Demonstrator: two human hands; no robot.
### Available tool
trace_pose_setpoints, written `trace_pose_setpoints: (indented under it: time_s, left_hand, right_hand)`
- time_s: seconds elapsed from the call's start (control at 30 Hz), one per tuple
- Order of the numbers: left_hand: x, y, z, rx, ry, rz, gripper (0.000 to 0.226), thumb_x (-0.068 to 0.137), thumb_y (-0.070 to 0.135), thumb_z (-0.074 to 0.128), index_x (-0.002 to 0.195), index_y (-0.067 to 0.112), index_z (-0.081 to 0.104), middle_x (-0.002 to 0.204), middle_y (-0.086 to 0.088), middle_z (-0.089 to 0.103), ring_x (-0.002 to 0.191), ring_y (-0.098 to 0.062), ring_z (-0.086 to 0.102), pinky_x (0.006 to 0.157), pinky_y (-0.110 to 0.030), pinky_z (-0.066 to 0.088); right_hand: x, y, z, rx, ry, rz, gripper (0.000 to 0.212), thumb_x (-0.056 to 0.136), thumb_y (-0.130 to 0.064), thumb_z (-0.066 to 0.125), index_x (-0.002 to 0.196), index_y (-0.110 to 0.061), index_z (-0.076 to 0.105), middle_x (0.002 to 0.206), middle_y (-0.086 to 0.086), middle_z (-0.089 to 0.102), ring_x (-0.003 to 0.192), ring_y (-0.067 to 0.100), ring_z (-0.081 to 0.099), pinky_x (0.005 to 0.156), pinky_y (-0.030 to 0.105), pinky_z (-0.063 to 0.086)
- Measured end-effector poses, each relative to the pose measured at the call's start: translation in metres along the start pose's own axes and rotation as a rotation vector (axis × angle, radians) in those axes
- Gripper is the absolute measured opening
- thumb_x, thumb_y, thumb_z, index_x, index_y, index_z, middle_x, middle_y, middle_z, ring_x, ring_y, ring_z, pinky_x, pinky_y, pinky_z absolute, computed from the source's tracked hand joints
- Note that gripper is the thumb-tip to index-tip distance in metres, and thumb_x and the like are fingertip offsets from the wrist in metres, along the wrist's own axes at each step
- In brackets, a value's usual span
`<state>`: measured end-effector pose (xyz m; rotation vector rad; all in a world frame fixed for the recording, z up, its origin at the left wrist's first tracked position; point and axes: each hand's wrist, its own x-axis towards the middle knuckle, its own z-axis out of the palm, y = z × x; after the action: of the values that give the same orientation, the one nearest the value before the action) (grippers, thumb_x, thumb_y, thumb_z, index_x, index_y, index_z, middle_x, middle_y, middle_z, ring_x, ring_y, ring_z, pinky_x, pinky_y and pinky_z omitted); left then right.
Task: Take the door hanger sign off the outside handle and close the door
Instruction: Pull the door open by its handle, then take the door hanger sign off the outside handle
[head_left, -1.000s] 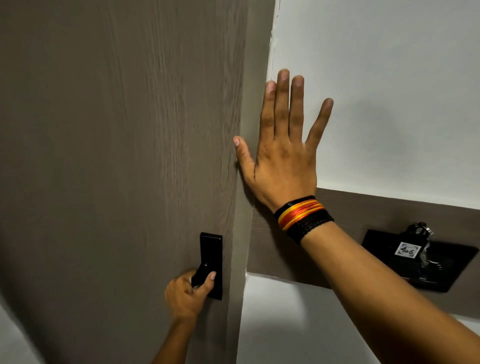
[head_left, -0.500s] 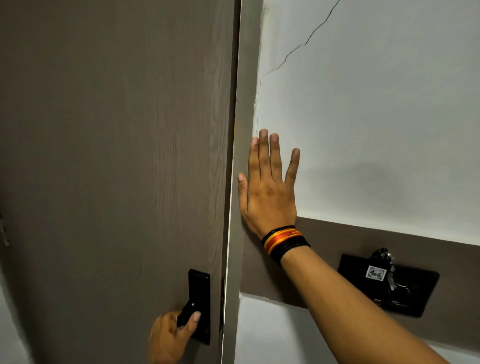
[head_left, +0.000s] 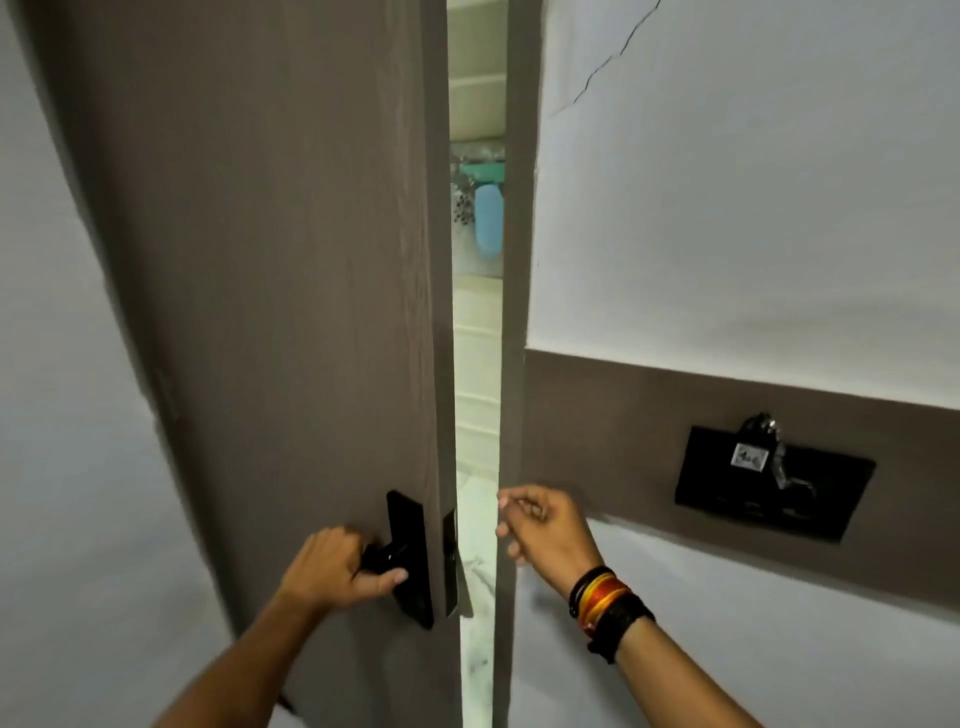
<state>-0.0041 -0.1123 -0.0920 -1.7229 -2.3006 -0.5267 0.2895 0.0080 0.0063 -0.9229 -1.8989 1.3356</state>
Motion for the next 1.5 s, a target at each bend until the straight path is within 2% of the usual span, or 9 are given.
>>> trace_pose_setpoints:
  time_s: [0.17,0.27,0.4,0.6,0.83,1.1,1.27,1.37,1.5]
  left_hand:
    - [-0.044,-0.005,-0.036,0.046,0.022,0.131,0.088,0.075,0.095,0.033,0.060,0.011,0.054,0.056,-0.004,0.057,0.049,-0.018,0.046,0.047,-0.022,0.032]
    - [-0.066,-0.012,-0.053,0.083,0.002,0.144,0.078,0.076,0.094,0.031,0.062,0.019,0.042,0.061,0.004,0.044,0.056,-0.014,0.039,0.050,-0.025,0.033]
    - [-0.098,-0.026,-0.073,0.142,-0.023,0.131,0.068,0.078,0.093,0.026,0.070,0.026,0.039,0.066,0.007,0.042,0.059,-0.014,0.039,0.058,-0.033,0.047]
    - [-0.136,-0.048,-0.089,0.184,-0.065,0.092,0.088,0.075,0.096,0.027,0.084,0.015,0.062,0.077,0.000,0.060,0.072,-0.020,0.054,0.069,-0.035,0.052]
    - [-0.165,-0.069,-0.105,0.188,-0.130,0.052,0.100,0.074,0.097,0.024,0.110,0.016,0.069,0.096,0.000,0.069,0.086,-0.018,0.062,0.086,-0.035,0.054]
    - [-0.180,-0.082,-0.118,0.169,-0.152,0.070,0.098,0.075,0.096,0.019,0.120,0.022,0.064,0.099,0.000,0.067,0.084,-0.019,0.060,0.085,-0.038,0.054]
    - [-0.185,-0.086,-0.119,0.153,-0.164,0.068,0.096,0.074,0.097,0.018,0.115,0.024,0.064,0.099,0.001,0.067,0.086,-0.020,0.060,0.087,-0.038,0.052]
    - [-0.185,-0.089,-0.116,0.161,-0.178,0.049,0.099,0.072,0.098,0.014,0.116,0.025,0.065,0.102,0.003,0.066,0.089,-0.018,0.058,0.092,-0.038,0.049]
    - [-0.182,-0.091,-0.108,0.223,-0.198,0.034,0.104,0.068,0.100,0.008,0.109,0.025,0.067,0.103,0.006,0.066,0.094,-0.015,0.056,0.103,-0.037,0.040]
  right_hand:
    - [-0.019,0.063,0.053,-0.059,-0.248,0.187,0.029,0.099,-0.011,0.058,0.126,-0.016,0.067,0.084,0.009,0.070,0.051,0.015,0.057,0.048,0.026,0.052]
    - [-0.029,0.063,0.085,-0.138,-0.345,0.095,0.037,0.095,-0.014,0.060,0.131,-0.021,0.066,0.095,0.016,0.072,0.054,0.015,0.061,0.054,0.027,0.057]
    - [-0.044,0.050,0.121,-0.338,-0.420,-0.124,0.040,0.091,-0.023,0.057,0.129,-0.027,0.068,0.080,-0.008,0.067,0.067,0.013,0.062,0.073,0.027,0.054]
    - [-0.070,0.028,0.137,-0.606,-0.333,-0.550,0.029,0.097,-0.027,0.046,0.071,-0.018,0.054,0.063,0.002,0.055,0.065,0.028,0.057,0.055,0.033,0.039]
    - [-0.094,0.021,0.168,-0.755,-0.018,-0.824,0.034,0.097,-0.035,0.044,0.067,-0.029,0.058,0.055,-0.009,0.059,0.039,0.011,0.054,0.040,0.022,0.028]
    - [-0.098,0.021,0.193,-0.676,0.043,-0.941,0.029,0.099,-0.028,0.050,0.074,-0.024,0.064,0.058,-0.008,0.056,0.041,0.010,0.049,0.040,0.018,0.031]
    - [-0.069,-0.004,0.210,-0.523,-0.074,-0.675,0.011,0.093,-0.014,0.065,0.084,-0.017,0.069,0.064,0.000,0.067,0.052,0.018,0.063,0.047,0.024,0.041]
    - [-0.032,-0.018,0.215,-0.423,-0.231,-0.348,0.024,0.095,-0.033,0.058,0.082,-0.017,0.072,0.066,0.004,0.066,0.071,0.030,0.069,0.057,0.031,0.047]
    - [0.006,-0.032,0.235,-0.515,-0.190,-0.324,0.046,0.096,-0.045,0.056,0.064,-0.013,0.061,0.067,0.005,0.061,0.072,0.033,0.067,0.053,0.029,0.033]
